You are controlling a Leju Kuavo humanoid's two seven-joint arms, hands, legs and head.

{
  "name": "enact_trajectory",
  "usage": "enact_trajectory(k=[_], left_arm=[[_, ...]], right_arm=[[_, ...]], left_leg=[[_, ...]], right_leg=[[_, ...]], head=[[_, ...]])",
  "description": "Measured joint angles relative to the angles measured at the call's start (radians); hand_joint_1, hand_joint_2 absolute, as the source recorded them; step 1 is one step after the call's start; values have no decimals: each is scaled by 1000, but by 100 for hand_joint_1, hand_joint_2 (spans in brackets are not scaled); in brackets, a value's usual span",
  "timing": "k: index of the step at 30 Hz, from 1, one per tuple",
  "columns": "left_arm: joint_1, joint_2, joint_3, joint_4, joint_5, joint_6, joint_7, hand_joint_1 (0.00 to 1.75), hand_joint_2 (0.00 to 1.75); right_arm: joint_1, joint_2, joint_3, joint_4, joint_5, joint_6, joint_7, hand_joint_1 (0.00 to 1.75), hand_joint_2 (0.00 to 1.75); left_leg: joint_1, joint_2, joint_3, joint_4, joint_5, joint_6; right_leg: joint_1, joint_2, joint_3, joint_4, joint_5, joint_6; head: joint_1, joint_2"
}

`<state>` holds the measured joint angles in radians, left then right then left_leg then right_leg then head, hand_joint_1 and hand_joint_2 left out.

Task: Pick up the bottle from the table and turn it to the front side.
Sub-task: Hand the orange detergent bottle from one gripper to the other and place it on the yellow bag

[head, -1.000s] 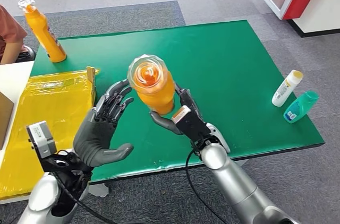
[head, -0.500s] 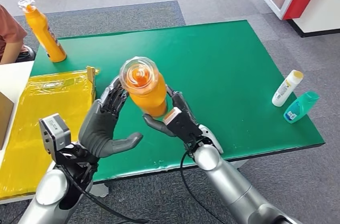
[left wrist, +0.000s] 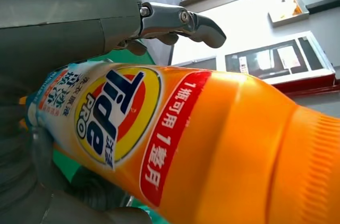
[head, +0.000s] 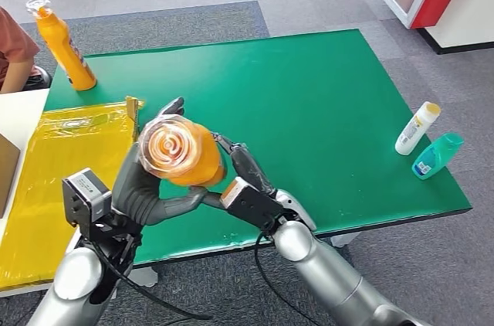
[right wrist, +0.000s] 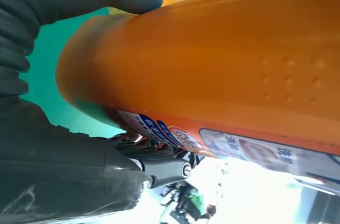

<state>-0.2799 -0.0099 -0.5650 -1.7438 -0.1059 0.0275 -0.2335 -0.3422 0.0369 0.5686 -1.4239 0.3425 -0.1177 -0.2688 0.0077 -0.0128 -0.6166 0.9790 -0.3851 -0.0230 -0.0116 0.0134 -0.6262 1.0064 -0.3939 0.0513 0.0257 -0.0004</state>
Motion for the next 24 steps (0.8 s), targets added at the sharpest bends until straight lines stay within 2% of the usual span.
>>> enact_trajectory(k=[10,14,24], left_arm=[[-1,5,2,4,-7,4,1,0,175],[-1,5,1,4,-9,2,4,175,175],[-8,6,-2,5,-8,-16,15,175,175]], right_arm=[[1,-1,22,-37,7,5,4,175,175],[0,-1,24,-39,7,6,5,175,175],[0,-4,29,-40,5,6,7,175,175]], left_leg=[[0,0,0,0,0,0],[0,0,0,0,0,0],[0,0,0,0,0,0]], right_leg=[[0,0,0,0,0,0],[0,0,0,0,0,0],[0,0,0,0,0,0]], head=[[0,0],[0,0],[0,0]])
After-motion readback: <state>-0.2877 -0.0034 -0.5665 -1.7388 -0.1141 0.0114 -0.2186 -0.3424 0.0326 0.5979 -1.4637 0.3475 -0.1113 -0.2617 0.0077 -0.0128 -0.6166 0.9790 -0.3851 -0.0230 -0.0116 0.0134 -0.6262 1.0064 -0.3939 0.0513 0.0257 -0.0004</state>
